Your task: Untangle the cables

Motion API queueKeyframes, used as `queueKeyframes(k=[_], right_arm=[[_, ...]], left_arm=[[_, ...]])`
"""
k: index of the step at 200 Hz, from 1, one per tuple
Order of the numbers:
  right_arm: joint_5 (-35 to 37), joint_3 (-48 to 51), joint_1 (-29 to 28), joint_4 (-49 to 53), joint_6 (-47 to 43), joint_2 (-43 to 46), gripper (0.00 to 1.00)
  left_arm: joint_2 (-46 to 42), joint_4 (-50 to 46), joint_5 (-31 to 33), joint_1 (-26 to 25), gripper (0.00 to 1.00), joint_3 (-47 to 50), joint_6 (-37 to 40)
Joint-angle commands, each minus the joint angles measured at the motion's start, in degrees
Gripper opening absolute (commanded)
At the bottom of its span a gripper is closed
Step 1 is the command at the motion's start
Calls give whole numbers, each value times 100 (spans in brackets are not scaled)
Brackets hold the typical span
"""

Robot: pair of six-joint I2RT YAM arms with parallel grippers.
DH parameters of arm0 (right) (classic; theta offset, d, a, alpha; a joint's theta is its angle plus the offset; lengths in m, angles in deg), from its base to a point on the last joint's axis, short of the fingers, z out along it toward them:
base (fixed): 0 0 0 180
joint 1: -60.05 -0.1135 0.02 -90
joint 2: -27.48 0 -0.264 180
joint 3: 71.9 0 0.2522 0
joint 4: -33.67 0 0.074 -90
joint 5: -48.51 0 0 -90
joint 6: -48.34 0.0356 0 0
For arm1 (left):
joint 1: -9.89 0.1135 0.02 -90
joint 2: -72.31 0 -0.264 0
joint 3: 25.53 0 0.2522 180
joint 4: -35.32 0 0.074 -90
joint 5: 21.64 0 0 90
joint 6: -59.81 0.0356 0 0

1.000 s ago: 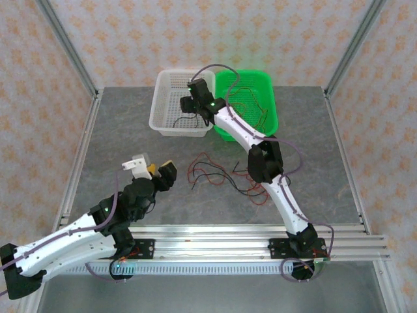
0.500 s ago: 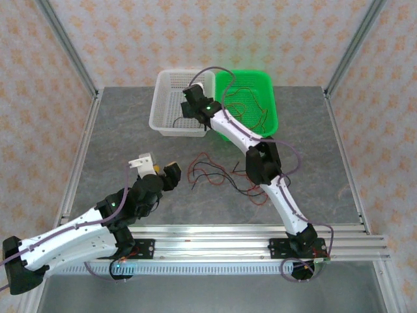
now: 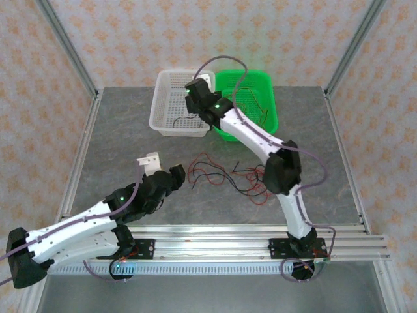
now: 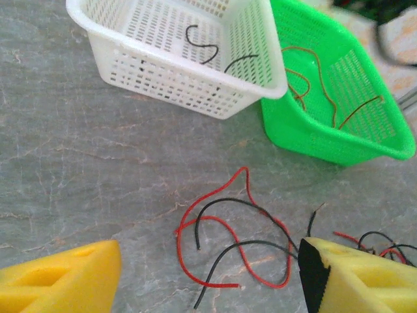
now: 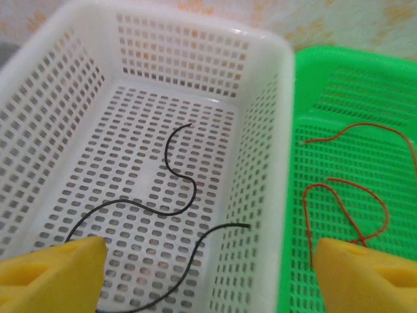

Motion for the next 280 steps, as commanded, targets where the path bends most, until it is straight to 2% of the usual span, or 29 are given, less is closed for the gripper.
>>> queueKeyframes(k=[1, 59, 101, 154, 186, 235, 280], right_arm=[[143, 837, -68, -225, 466, 971, 80], [-54, 4206, -69, -832, 1407, 3574, 77], [-477, 5600, -71, -855, 1894, 4638, 75], [-658, 6308, -71, -1028, 2123, 5040, 74], [-746, 6569, -71, -1159, 2137, 5208, 74], [-817, 6862, -71, -1283, 2121, 5401, 74], [-781, 7040, -71, -1336, 2128, 5656, 74]], left_arm=[[261, -509, -241, 9, 70, -259, -189], [904, -357, -897, 15, 65, -242, -348], [1769, -319, -1231, 27, 63, -483, -323], [2697, -99, -1597, 93, 62, -799, -375], [3039, 155, -1742, 86, 69, -970, -376], [3714, -260, -1243, 88, 70, -1337, -395], [4181, -538, -853, 80, 63, -1604, -441]])
